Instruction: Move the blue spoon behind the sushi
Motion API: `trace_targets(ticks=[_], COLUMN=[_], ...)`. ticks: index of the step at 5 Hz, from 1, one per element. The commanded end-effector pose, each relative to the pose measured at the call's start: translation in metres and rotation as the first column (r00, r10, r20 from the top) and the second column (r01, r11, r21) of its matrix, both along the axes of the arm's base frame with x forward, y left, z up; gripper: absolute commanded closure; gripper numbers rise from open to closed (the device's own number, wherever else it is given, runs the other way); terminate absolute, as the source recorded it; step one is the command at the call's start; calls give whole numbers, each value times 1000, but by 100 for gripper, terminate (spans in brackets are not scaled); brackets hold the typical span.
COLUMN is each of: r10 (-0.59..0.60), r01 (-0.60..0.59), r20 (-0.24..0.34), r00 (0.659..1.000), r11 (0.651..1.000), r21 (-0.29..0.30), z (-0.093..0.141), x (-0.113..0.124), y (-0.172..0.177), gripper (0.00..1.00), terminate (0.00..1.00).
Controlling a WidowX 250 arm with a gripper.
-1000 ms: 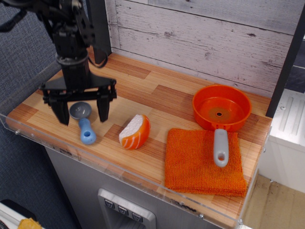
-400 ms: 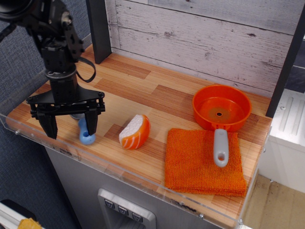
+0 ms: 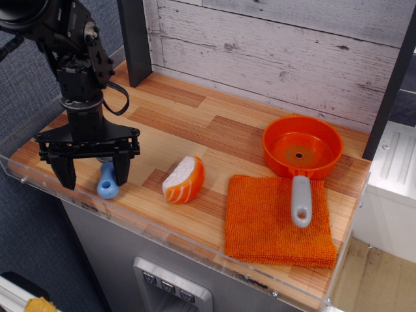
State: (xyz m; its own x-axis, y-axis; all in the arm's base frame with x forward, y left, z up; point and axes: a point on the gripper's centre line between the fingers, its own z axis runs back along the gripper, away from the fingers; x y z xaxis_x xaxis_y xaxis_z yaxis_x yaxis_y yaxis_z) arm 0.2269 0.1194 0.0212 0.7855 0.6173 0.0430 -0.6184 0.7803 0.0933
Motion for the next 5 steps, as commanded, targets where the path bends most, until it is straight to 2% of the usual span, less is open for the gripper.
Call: trace_targets(ticks=[1, 2, 3, 5], r10=[-18, -57, -84, -210], r01=[18, 57, 83, 207], r20=[14, 7, 16, 52], r00=[1000, 998, 996, 976], r11=[1000, 998, 995, 977], r21=[17, 23, 54, 55], z=[-7, -8, -3, 8], x=[8, 9, 11, 14], y=[-4, -4, -3, -2], gripper=[0, 100, 100, 100], terminate=[0, 0, 0, 0])
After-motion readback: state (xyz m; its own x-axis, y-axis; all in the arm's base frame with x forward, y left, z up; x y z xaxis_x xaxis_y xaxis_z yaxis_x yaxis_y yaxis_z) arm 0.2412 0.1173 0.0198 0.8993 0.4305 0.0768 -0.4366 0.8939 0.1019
